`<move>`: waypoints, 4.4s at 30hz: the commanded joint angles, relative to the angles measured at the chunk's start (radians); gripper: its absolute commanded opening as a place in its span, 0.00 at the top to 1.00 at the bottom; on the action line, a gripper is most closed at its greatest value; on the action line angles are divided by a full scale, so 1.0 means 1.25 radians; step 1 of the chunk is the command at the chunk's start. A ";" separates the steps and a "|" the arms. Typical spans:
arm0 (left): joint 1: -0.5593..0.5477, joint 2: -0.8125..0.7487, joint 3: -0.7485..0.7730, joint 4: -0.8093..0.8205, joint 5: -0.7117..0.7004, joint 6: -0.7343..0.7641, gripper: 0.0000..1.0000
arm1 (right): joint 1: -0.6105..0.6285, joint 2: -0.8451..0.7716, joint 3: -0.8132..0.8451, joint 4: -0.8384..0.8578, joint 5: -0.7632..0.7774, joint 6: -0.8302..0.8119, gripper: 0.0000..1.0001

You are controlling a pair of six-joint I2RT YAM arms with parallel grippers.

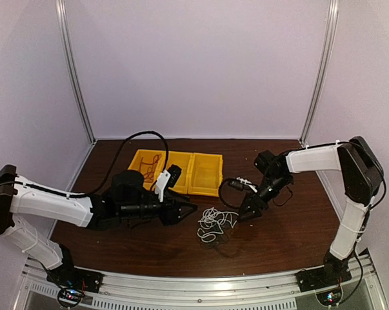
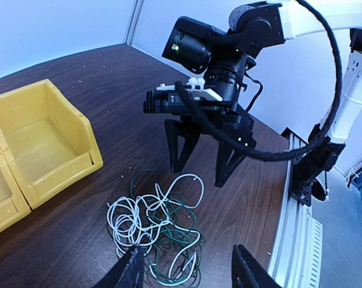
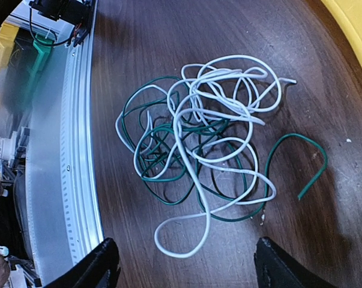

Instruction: Untangle the cables

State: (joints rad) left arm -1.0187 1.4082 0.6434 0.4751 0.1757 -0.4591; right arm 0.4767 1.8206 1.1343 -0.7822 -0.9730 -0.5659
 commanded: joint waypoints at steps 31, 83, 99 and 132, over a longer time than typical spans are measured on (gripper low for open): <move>-0.165 0.580 0.224 0.809 -0.230 0.277 0.42 | 0.121 -0.207 0.143 -0.132 -0.008 -0.012 1.00; -0.143 0.458 0.140 0.633 -0.141 0.245 0.63 | -0.199 -0.510 0.258 0.303 -0.158 0.316 1.00; -0.152 0.261 0.170 0.585 -0.198 0.393 0.34 | -0.044 -0.478 0.176 0.178 0.030 0.184 1.00; 0.003 0.403 0.510 0.234 0.130 0.299 1.00 | -0.106 -0.494 0.070 0.350 -0.096 0.314 0.69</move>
State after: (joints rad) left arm -1.0325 1.9957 1.3346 0.7315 0.3519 -0.0441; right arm 0.4183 1.2346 1.3064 -0.5137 -1.0370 -0.2817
